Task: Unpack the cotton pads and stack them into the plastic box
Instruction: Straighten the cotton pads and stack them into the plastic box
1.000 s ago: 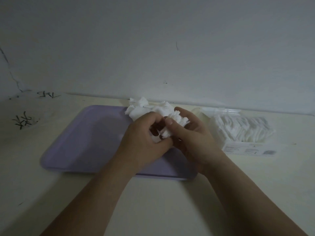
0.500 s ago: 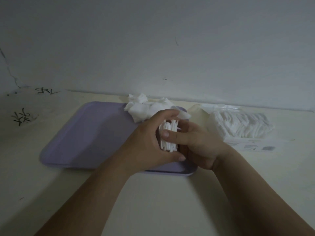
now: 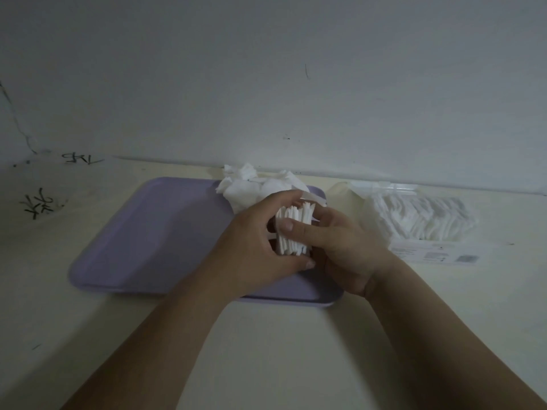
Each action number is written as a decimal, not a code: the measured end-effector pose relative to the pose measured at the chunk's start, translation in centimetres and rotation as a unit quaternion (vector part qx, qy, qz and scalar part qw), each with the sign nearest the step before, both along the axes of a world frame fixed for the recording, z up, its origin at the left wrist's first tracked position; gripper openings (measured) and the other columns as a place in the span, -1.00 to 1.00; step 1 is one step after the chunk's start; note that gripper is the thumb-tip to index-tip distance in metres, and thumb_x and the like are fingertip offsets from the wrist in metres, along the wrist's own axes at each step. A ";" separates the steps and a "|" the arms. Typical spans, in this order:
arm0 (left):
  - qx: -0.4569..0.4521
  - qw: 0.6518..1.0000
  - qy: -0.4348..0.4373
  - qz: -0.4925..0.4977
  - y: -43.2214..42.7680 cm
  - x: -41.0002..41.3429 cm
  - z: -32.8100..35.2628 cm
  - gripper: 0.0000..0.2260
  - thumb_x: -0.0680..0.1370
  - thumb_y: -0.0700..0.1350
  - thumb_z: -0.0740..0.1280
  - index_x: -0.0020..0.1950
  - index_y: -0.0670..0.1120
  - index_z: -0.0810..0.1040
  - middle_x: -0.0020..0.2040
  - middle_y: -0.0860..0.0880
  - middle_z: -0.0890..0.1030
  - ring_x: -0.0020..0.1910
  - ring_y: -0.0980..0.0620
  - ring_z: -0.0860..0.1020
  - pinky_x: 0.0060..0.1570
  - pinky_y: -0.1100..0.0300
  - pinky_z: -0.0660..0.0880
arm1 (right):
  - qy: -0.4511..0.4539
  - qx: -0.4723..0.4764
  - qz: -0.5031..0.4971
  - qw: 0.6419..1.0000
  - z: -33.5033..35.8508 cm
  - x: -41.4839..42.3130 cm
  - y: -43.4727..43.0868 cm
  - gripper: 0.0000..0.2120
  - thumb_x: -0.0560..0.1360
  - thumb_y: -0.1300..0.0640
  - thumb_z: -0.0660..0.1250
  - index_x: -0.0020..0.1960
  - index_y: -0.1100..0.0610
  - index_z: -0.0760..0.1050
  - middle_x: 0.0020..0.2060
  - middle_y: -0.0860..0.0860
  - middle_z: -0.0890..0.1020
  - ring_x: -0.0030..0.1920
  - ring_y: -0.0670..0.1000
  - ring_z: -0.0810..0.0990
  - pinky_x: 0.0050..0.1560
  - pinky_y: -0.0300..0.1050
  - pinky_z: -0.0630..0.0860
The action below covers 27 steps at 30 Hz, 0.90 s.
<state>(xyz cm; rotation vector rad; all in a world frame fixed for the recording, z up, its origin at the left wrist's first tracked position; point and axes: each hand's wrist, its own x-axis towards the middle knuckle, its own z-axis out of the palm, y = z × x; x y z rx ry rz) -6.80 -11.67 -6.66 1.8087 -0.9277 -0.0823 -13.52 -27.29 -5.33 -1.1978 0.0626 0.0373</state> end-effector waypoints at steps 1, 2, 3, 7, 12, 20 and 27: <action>0.004 1.000 -0.002 -0.003 0.0 0.1 -0.1 -0.20 0.28 -0.16 0.72 0.44 0.17 0.49 0.24 0.23 0.65 0.23 0.29 0.59 0.15 0.36 0.55 | -0.003 -0.010 0.002 1.000 -0.1 0.0 0.1 -0.56 0.51 0.28 0.46 0.36 0.36 0.52 0.18 0.30 0.67 0.13 0.19 0.68 0.08 -0.05 0.69; 0.008 1.000 -0.005 -0.006 -0.1 0.1 -0.1 -0.20 0.28 -0.15 0.72 0.45 0.15 0.50 0.25 0.20 0.65 0.24 0.26 0.60 0.20 0.27 0.57 | -0.005 -0.020 -0.001 1.000 -0.3 0.1 0.1 -0.55 0.50 0.27 0.47 0.36 0.36 0.52 0.21 0.32 0.66 0.15 0.20 0.68 0.11 -0.03 0.67; 0.010 1.000 -0.005 -0.011 -0.1 0.1 -0.1 -0.21 0.27 -0.14 0.72 0.45 0.14 0.50 0.26 0.19 0.65 0.26 0.23 0.60 0.24 0.20 0.58 | -0.006 -0.027 -0.004 1.000 -0.4 0.1 0.2 -0.55 0.50 0.27 0.46 0.35 0.36 0.52 0.24 0.34 0.65 0.17 0.21 0.68 0.14 -0.01 0.66; -0.019 0.998 0.039 -0.049 0.1 0.0 0.1 -0.31 0.30 -0.13 0.72 0.37 0.09 0.54 0.25 0.09 0.66 0.28 0.10 0.62 0.28 0.04 0.59 | -0.024 -0.054 -0.005 0.998 -0.6 0.1 0.1 -0.67 0.57 0.31 0.42 0.31 0.38 0.52 0.14 0.34 0.67 0.13 0.22 0.68 0.16 0.06 0.64; -0.101 0.982 0.152 -0.044 0.1 -0.4 0.9 -0.50 0.33 -0.04 0.62 0.17 -0.03 0.48 0.14 -0.07 0.70 0.04 -0.02 0.71 -0.15 0.02 0.67 | -0.023 -0.097 0.013 0.995 -0.9 0.5 -0.1 -0.75 0.58 0.36 0.39 0.23 0.41 0.51 -0.03 0.29 0.61 -0.08 0.19 0.60 -0.14 0.00 0.59; -0.122 0.977 0.175 0.004 0.0 -0.5 1.6 -0.44 0.34 -0.02 0.69 0.16 -0.07 0.44 0.05 0.02 0.76 0.03 0.02 0.73 -0.09 0.04 0.67 | -0.025 -0.131 -0.023 0.991 -0.9 0.4 -0.1 -0.48 0.45 0.30 0.45 0.40 0.22 0.48 0.11 0.27 0.69 -0.04 0.20 0.68 -0.19 0.01 0.63; -0.221 0.923 0.277 0.149 0.0 1.3 0.7 -0.64 0.33 0.02 0.62 -0.20 -0.18 0.53 -0.14 -0.20 0.69 -0.11 -0.14 0.73 0.07 -0.13 0.69 | 0.008 -0.116 -0.085 0.990 -1.0 0.2 -0.3 -0.45 0.48 0.32 0.55 0.39 -0.02 0.55 0.18 0.15 0.72 0.14 0.12 0.72 0.08 -0.03 0.66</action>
